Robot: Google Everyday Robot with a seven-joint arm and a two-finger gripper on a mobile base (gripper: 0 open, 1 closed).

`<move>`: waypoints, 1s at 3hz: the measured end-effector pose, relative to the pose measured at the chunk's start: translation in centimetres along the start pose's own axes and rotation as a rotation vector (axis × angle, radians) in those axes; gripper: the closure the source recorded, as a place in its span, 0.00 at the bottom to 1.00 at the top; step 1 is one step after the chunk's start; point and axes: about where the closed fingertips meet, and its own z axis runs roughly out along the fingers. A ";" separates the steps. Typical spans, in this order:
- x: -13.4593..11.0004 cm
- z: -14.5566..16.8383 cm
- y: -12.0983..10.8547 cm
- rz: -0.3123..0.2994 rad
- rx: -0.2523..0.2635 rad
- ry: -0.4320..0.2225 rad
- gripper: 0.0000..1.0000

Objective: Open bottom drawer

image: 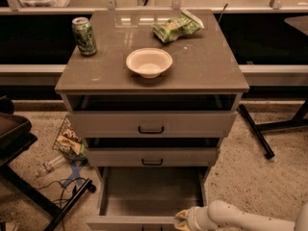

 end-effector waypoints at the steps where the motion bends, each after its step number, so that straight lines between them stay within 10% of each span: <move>1: 0.0 0.0 0.0 0.000 0.000 0.000 1.00; 3: -2.7 -0.9 0.3 -0.057 -0.017 0.040 1.00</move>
Offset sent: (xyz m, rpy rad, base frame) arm -0.0109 0.0922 0.1530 -0.2769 -0.0804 0.3200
